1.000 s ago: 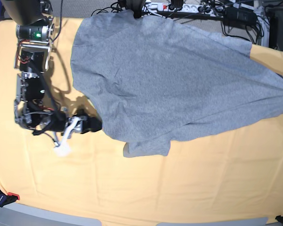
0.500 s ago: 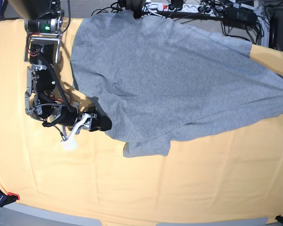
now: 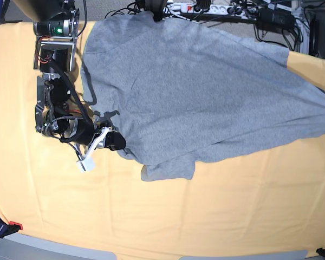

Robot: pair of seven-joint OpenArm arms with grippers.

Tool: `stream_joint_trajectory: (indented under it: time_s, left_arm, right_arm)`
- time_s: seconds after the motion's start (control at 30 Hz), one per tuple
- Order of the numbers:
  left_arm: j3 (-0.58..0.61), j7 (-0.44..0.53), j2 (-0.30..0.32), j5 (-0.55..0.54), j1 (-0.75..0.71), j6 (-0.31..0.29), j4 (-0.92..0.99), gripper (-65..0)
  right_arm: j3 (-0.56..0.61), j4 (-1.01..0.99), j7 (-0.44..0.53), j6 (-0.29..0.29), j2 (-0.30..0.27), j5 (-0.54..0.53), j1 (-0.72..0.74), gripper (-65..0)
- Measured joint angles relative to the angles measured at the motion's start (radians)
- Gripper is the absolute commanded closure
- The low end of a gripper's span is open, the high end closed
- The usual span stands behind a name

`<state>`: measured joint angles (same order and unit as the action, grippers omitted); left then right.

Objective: Layout the t-shirt on the table in an organized manner, then fold the t-shirt properly
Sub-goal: 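Drag the grasped hem corner with the right gripper away from the left gripper, then pull the hem taut between both grippers and release it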

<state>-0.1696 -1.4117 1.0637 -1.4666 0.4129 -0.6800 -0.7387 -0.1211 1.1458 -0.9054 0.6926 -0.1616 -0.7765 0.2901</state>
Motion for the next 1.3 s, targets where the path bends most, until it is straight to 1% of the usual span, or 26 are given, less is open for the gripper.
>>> stream_joint_trajectory:
  time_s: [0.1,0.2,0.33,0.43,0.5,0.63,0.77,0.83,0.93,1.0,1.1,1.13,1.3]
  left_arm:
    - [0.0,-0.003,-0.003,0.0,0.039,0.003,0.0,0.0]
    - [0.0,0.0,-0.008,0.0,0.092,-0.004,0.0,0.0]
    - [0.001,0.0,-0.019,-0.001,0.157,-0.009,0.0,0.0]
    - [0.001,0.073,-0.048,-0.004,0.207,-0.014,0.0,0.0]
    - [0.001,0.107,-0.076,-0.002,0.236,-0.014,0.0,0.0]
    - [0.001,0.121,-0.157,0.0,0.278,-0.014,0.0,0.0]
    - [0.001,0.13,-0.253,0.007,0.293,-0.014,0.001,0.0]
    - [0.001,0.131,-0.294,0.008,0.291,-0.014,0.002,0.0]
    - [0.001,0.131,-0.349,0.01,0.291,-0.013,0.002,0.0]
    - [0.001,0.133,-0.377,0.008,0.291,-0.013,0.002,0.0]
    - [0.001,0.133,-0.408,0.014,0.298,-0.013,0.002,0.0]
    - [0.001,0.146,-0.415,0.037,0.306,-0.013,0.002,0.0]
    - [0.0,0.335,-0.418,0.217,0.349,-0.013,0.002,0.0]
  right_arm:
    - [-0.061,0.002,-0.004,0.0,0.002,0.001,0.024,0.0]
    - [-0.127,0.054,-0.017,0.0,-0.016,0.011,0.032,0.0]
    - [-0.181,0.123,-0.047,0.004,-0.081,0.008,0.032,0.0]
    - [-0.185,0.157,-0.045,0.008,-0.135,0.0,0.032,0.0]
    - [-0.184,0.175,-0.041,0.008,-0.173,-0.005,0.032,0.0]
    - [-0.184,0.183,-0.038,0.008,-0.248,0.009,0.037,0.0]
    - [-0.184,0.183,-0.037,0.008,-0.3,0.062,0.039,0.0]
    - [-0.185,0.183,-0.034,0.008,-0.321,0.062,0.039,0.0]
    - [-0.185,0.183,-0.032,0.008,-0.343,0.063,0.04,0.0]
    - [-0.185,0.183,-0.021,0.007,-0.347,0.108,0.04,0.0]
    - [-0.185,0.183,0.027,-0.049,-0.348,0.183,0.039,0.0]
    - [-0.185,0.183,0.042,-0.059,-0.348,0.198,0.04,0.0]
    - [-0.185,0.183,0.087,-0.06,-0.347,0.212,0.04,0.0]
